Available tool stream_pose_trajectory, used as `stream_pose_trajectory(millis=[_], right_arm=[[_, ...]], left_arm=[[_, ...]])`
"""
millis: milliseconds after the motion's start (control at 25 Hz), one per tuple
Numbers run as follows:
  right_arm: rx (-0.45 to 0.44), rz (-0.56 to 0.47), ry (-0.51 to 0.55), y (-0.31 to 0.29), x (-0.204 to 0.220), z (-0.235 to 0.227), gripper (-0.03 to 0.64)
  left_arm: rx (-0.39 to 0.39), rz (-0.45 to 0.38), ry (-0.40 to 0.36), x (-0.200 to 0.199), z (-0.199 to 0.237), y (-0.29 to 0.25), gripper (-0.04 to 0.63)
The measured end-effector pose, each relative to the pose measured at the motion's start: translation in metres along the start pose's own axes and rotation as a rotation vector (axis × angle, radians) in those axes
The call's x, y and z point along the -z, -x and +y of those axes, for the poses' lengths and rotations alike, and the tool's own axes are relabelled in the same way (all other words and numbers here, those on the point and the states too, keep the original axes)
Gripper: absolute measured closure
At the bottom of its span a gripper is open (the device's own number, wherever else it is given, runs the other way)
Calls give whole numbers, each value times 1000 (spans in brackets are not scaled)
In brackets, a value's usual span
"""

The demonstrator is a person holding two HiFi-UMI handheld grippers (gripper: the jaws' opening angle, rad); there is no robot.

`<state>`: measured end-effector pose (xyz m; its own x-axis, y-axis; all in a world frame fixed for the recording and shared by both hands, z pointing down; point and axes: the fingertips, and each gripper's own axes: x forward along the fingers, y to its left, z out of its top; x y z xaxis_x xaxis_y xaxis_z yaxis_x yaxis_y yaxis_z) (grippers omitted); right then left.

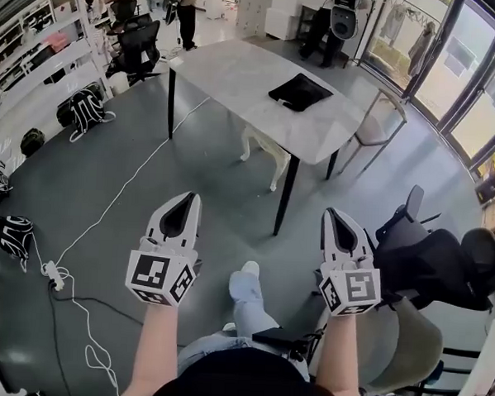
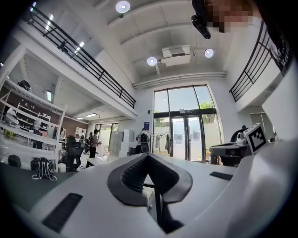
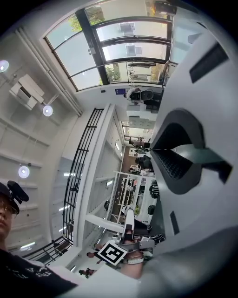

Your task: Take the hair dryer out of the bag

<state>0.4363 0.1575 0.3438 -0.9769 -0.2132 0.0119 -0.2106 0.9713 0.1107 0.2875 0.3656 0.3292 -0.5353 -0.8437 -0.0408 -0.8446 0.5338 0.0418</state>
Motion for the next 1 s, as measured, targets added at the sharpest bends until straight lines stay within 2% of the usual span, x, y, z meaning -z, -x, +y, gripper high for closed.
stream_pose_trajectory(millis=[360,720,1000], right_arm=[[-26,2,-20,-124,13,-21,592],[-8,9,-20,-252,17,-85,592],[3,24,-33,-314,21,-121,592]], left_arm=[[-19,35,0,17,61,-94,586],[36,48,-24,15,97,-242,586],[59,62,-27,17,115,-315,586]])
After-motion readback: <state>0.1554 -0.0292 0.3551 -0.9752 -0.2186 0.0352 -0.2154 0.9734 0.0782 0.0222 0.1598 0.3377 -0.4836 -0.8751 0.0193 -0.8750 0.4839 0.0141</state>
